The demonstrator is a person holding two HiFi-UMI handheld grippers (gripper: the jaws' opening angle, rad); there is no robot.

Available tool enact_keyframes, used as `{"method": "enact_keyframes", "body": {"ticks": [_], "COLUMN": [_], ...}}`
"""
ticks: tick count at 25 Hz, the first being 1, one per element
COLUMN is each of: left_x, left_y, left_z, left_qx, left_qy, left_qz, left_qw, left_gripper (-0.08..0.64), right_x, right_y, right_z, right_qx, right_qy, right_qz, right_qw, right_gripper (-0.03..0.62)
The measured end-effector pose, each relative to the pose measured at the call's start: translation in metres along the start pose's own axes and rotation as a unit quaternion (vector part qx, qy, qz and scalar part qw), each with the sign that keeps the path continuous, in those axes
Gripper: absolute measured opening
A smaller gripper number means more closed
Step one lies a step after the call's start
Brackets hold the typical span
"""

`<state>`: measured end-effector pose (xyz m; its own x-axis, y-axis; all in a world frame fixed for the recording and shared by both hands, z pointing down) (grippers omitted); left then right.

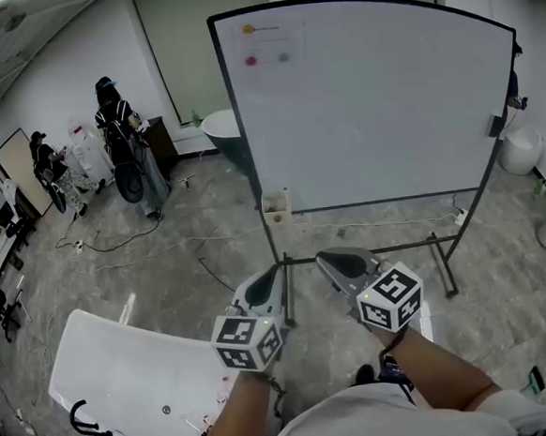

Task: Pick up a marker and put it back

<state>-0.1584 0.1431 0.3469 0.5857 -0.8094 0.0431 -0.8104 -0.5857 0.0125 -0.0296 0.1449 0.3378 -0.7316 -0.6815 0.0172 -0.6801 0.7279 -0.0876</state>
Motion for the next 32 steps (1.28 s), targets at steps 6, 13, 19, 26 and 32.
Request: {"method": "enact_keyframes", "body": {"ticks": [6,13,19,26,32], "left_x": [0.025,0.081,0.143,0.22,0.273], "left_y": [0.007,0.032,0.066,0.091,0.117], "left_z": [-0.003,-0.012,-0.024,-0.026,-0.035], "left_qx": [-0.003,-0.004,0.003,-0.001,-0.008], "left_qy": [0.002,0.007,0.023,0.033,0.043], "left_qz": [-0.002,0.005,0.021,0.029,0.046], "left_qw": [1.0,1.0,0.9995,0.999,0.998], "left_gripper": [0.005,0.005,0.005,0.005,0.005], "right_x": [0.007,0.043,0.088,0.132,0.176], "right_y": [-0.025,-0.082,-0.15,-0.227,-0.283], "right_z": [-0.004,-0.011,-0.02,-0.022,-0.039], "right_qx": [0.01,0.021,0.037,0.039,0.05], "right_qy": [-0.001,0.001,0.005,0.032,0.063], "right_qz": [-0.009,-0.001,0.014,0.039,0.056], "right_qw": [1.0,1.0,0.999,0.998,0.995], "right_gripper": [0.002,0.002,0.002,0.002,0.002]}}
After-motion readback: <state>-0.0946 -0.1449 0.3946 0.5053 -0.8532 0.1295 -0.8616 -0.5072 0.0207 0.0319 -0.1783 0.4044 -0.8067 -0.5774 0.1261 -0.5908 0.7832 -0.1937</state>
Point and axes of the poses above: the fingertips, and each gripper's own axes: x forward along the fingers, y to its left, z out of its top, the point moved 4 cm from there along -x, backward along the fingers, and after that the axes turned 5 degrees about x, right-handed, at the moved point
